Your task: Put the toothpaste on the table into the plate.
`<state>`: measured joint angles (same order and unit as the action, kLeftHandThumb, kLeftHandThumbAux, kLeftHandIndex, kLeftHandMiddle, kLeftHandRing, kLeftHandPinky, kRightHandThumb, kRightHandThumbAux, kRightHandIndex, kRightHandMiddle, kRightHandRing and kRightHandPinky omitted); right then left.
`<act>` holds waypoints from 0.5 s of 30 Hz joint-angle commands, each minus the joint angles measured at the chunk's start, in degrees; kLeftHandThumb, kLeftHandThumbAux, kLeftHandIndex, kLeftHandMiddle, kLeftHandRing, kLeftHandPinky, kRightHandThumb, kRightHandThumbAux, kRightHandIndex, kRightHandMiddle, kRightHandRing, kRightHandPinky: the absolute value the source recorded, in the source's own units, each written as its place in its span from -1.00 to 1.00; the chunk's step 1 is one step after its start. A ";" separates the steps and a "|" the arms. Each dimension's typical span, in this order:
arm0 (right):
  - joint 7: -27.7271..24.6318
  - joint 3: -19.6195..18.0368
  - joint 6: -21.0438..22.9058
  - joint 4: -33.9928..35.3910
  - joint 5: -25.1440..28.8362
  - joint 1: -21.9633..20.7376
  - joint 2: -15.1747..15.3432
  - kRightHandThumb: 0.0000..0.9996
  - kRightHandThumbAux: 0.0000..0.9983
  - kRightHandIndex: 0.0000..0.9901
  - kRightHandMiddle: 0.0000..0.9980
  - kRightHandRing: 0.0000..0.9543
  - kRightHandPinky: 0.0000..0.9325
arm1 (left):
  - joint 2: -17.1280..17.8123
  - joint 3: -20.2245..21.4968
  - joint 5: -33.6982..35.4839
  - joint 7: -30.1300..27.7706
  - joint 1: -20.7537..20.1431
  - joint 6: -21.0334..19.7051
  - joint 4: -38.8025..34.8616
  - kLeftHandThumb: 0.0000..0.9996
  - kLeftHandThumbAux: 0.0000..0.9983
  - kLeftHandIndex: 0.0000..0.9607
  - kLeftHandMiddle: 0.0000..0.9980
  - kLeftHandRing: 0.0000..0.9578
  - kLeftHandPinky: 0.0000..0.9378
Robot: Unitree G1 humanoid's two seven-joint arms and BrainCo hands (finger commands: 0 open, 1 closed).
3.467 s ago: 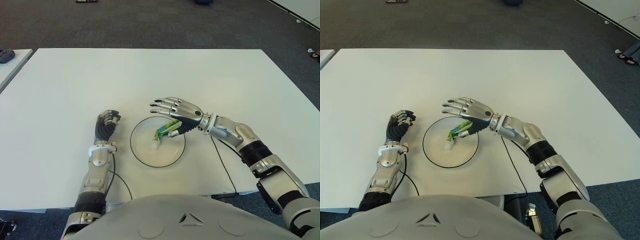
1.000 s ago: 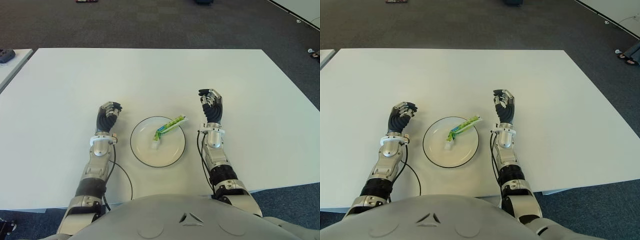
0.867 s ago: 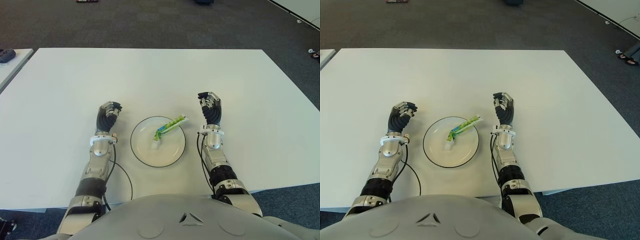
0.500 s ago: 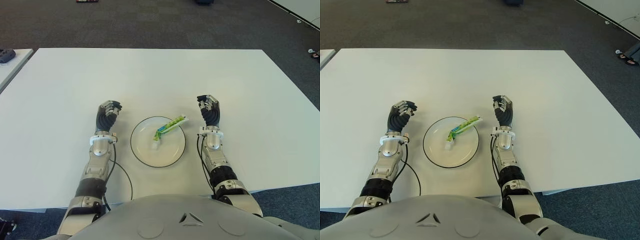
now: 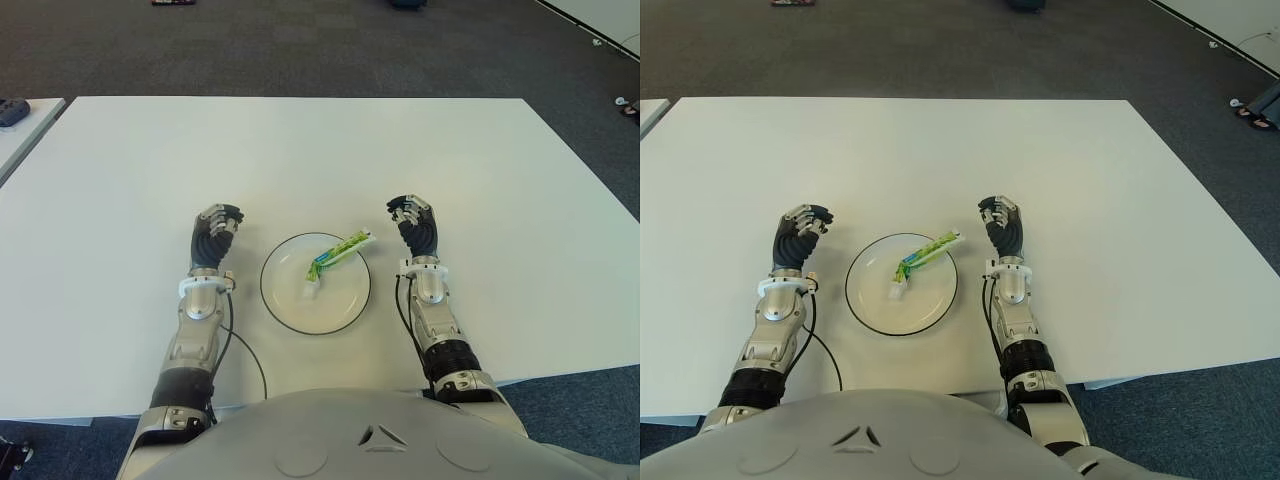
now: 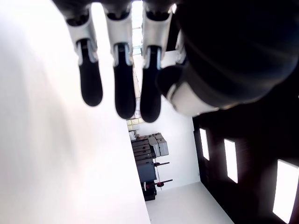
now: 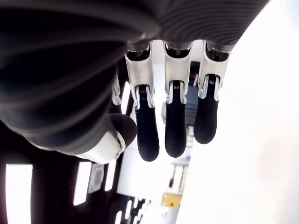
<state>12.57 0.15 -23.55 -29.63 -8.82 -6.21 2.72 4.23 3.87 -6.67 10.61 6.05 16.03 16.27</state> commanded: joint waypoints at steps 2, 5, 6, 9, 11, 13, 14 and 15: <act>-1.57 0.38 4.55 2.91 -0.17 2.20 0.25 0.42 0.47 -0.14 -0.07 -0.09 -0.13 | -0.69 0.03 0.63 -0.56 1.37 -1.25 -1.22 0.39 0.45 -0.11 -0.09 -0.11 -0.12; -1.74 0.52 6.10 3.87 -0.49 2.80 0.24 0.42 0.47 -0.15 -0.07 -0.09 -0.10 | -0.59 0.00 -0.04 -0.04 1.28 -0.53 -1.00 0.39 0.45 -0.11 -0.09 -0.10 -0.11; -1.78 0.57 6.53 4.16 -0.55 2.94 0.24 0.42 0.47 -0.15 -0.07 -0.09 -0.09 | -0.55 -0.03 -0.15 -0.03 1.31 -0.40 -0.97 0.39 0.45 -0.11 -0.08 -0.10 -0.10; -1.84 0.72 7.50 4.88 -0.64 3.23 0.25 0.42 0.48 -0.15 -0.08 -0.09 -0.08 | -0.42 -0.08 -0.27 -0.11 1.37 -0.27 -0.95 0.39 0.45 -0.11 -0.08 -0.09 -0.10; -1.89 0.86 8.25 5.25 -0.70 3.49 0.26 0.42 0.47 -0.15 -0.09 -0.10 -0.09 | -0.26 -0.23 -0.47 -0.27 1.60 -0.54 -1.09 0.39 0.45 -0.11 -0.08 -0.09 -0.12; -1.92 0.87 9.06 5.44 -0.66 3.65 0.26 0.42 0.47 -0.15 -0.10 -0.11 -0.08 | -0.15 -0.28 -0.54 -0.38 1.67 -0.80 -1.18 0.39 0.45 -0.11 -0.08 -0.09 -0.13; -1.99 0.83 9.47 5.46 -0.54 3.67 0.24 0.43 0.47 -0.15 -0.10 -0.11 -0.08 | -0.12 -0.31 -0.53 -0.45 1.75 -0.89 -1.30 0.39 0.45 -0.11 -0.08 -0.10 -0.14; -2.04 0.80 9.77 5.51 -0.45 3.68 0.23 0.43 0.47 -0.15 -0.10 -0.11 -0.08 | -0.10 -0.33 -0.53 -0.49 1.81 -0.95 -1.40 0.39 0.45 -0.11 -0.08 -0.10 -0.14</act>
<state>10.87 0.99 -15.89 -24.41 -9.13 -2.84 3.00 3.89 3.71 -6.79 10.61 7.64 15.78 15.46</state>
